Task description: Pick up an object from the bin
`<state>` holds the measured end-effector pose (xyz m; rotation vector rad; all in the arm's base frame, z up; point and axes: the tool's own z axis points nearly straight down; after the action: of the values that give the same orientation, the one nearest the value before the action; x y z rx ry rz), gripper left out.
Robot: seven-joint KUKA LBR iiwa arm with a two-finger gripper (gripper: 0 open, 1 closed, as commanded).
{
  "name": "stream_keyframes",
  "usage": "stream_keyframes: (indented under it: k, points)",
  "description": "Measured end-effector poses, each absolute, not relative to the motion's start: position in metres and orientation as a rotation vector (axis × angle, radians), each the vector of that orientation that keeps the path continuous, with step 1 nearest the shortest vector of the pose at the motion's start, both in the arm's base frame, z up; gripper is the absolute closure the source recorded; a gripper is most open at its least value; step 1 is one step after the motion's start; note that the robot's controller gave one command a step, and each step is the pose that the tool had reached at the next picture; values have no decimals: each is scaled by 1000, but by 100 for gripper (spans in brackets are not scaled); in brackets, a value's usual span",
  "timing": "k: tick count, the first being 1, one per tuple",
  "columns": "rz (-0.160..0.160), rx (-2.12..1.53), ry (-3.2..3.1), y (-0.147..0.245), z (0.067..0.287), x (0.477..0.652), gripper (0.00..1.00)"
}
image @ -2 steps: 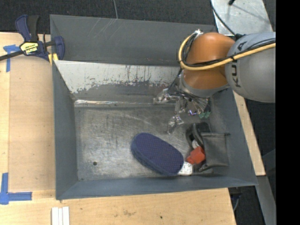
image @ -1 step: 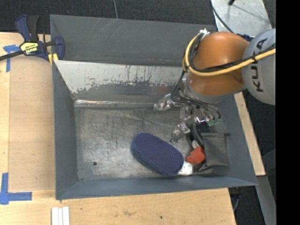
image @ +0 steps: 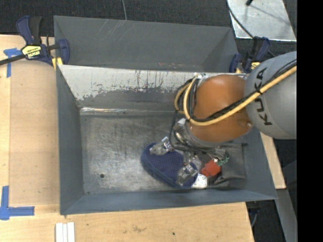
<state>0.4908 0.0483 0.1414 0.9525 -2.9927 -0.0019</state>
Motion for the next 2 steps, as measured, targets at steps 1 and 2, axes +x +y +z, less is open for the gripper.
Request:
stream_keyframes:
  k: [1,2]
  points:
    - [-2,842,-3027,47,100,540,0]
    - [10,562,-3084,56,76,546,0]
